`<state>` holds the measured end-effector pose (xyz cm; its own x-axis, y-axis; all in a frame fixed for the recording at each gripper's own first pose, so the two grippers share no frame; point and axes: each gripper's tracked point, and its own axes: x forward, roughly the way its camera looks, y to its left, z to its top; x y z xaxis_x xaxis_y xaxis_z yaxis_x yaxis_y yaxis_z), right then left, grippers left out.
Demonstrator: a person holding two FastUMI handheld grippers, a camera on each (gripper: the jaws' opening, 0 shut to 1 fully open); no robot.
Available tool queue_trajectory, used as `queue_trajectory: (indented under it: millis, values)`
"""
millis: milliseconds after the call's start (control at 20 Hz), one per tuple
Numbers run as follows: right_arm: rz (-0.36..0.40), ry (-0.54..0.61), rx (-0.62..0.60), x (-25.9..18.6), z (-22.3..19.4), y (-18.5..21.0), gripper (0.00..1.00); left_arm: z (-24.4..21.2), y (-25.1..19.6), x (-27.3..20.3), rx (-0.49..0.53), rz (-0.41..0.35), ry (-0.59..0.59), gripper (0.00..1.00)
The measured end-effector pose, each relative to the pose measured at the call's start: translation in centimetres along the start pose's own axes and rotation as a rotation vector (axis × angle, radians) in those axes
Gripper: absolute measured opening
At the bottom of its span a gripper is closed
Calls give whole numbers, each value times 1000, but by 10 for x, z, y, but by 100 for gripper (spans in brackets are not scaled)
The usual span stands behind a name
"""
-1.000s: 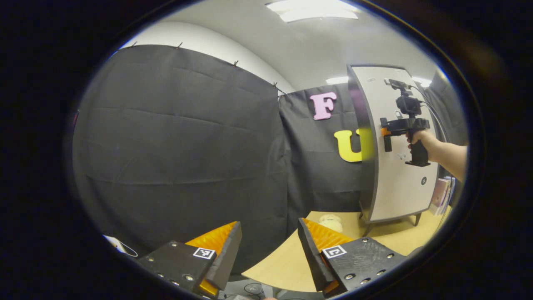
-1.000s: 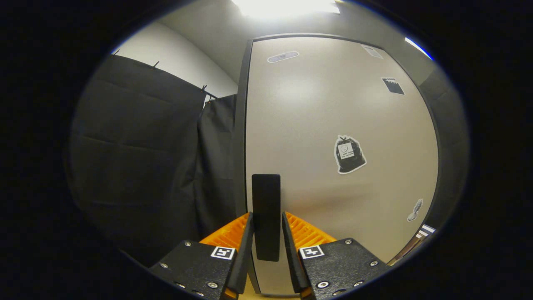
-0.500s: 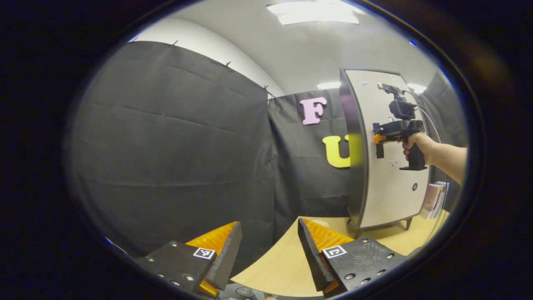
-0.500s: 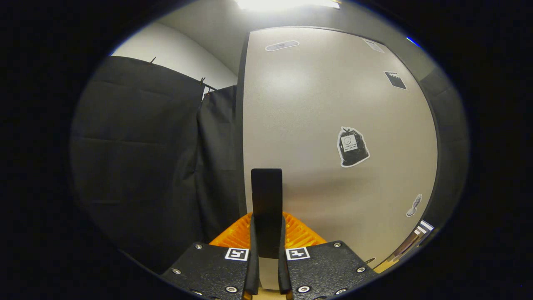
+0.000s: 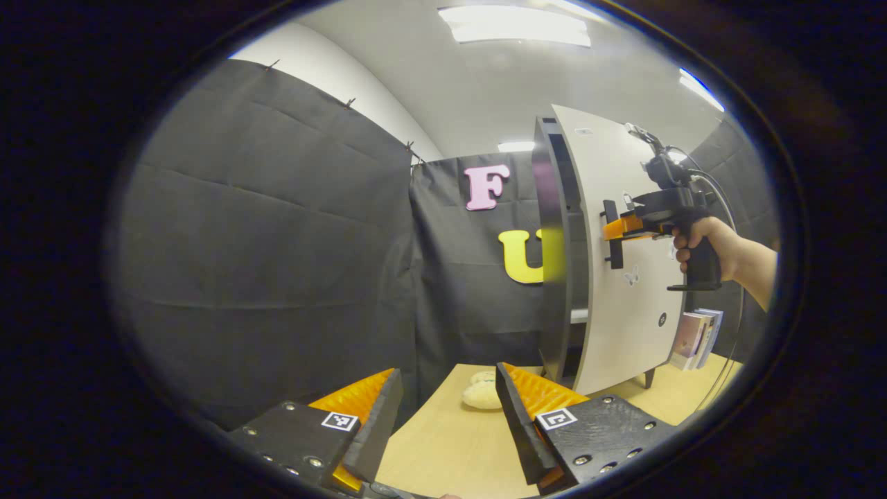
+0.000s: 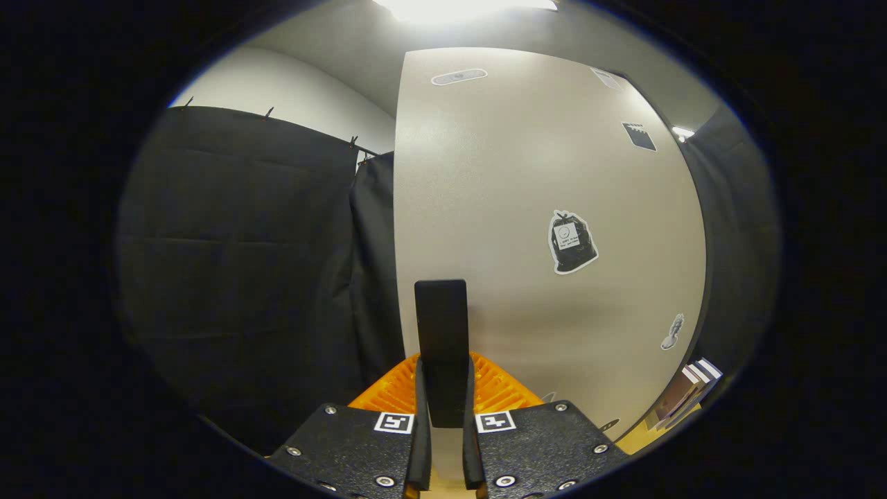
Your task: Open the cabinet door with the right hand, grasp the bottle in the cabinet with the left hand and place it on the coaster, then close the cabinet door with the right hand.
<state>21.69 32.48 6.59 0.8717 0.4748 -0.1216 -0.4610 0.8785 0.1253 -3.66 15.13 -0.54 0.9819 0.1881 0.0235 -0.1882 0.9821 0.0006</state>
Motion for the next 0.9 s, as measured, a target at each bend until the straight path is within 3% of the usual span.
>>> queue_trajectory:
  millis: [150,250,300,650,700,800,900]
  values:
    - [36,6,-7,-7,0,-2,18,5,-9,-2,13,0,-7,74]
    - [60,18,-18,-12,0,-3,18,8,-18,-8,9,-3,-9,81]
    - [72,21,-15,-14,0,-3,18,10,-23,-10,8,-5,-9,77]
    - [153,29,-3,-41,3,-11,18,18,-62,-13,17,-29,-16,78]
    - [165,30,-1,-46,4,-11,18,19,-69,-13,14,-36,-19,74]
    - [189,32,5,-58,5,-15,18,21,-82,-12,8,-52,-21,82]
    - [205,34,2,-69,4,-25,18,21,-95,-10,4,-66,-22,82]
